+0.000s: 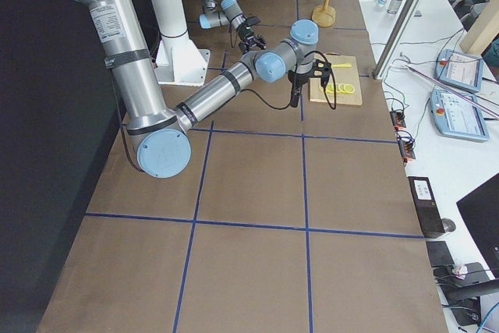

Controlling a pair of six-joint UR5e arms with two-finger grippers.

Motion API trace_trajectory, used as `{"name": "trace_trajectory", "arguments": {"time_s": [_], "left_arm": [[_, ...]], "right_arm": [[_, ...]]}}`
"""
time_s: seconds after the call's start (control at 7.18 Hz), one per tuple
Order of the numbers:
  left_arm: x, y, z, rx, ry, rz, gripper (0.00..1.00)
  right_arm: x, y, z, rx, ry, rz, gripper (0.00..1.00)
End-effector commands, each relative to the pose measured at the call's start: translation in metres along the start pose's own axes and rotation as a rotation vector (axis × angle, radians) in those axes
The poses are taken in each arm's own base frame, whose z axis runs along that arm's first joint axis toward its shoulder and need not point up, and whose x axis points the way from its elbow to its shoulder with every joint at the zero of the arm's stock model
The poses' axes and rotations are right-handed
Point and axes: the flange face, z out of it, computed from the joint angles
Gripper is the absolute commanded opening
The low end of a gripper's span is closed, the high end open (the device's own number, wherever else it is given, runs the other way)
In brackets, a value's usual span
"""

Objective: Hang cup on storage rack
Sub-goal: 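Lower the left gripper onto the teal mug and grasp it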

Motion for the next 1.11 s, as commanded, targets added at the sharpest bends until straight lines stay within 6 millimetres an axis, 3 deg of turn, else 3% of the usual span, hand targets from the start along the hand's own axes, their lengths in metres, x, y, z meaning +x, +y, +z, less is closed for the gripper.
{"name": "trace_trajectory", "arguments": {"time_s": [0.0, 0.56, 0.84, 0.97], "left_arm": [[0.001, 0.005, 0.006, 0.003, -0.019, 0.005, 0.85], [0.004, 0.011, 0.009, -0.009, -0.020, 0.012, 0.47], [0.014, 0.017, 0.007, -0.016, -0.004, 0.004, 0.09], [0.016, 0.010, 0.005, -0.003, 0.004, -0.005, 0.00]], "right_arm": [[0.001, 0.000, 0.001, 0.003, 0.003, 0.000, 0.99], [0.002, 0.000, 0.001, 0.010, 0.007, -0.001, 0.99], [0.000, 0.000, 0.001, 0.010, 0.006, -0.002, 0.99], [0.001, 0.000, 0.002, 0.009, 0.007, -0.001, 0.99]]}}
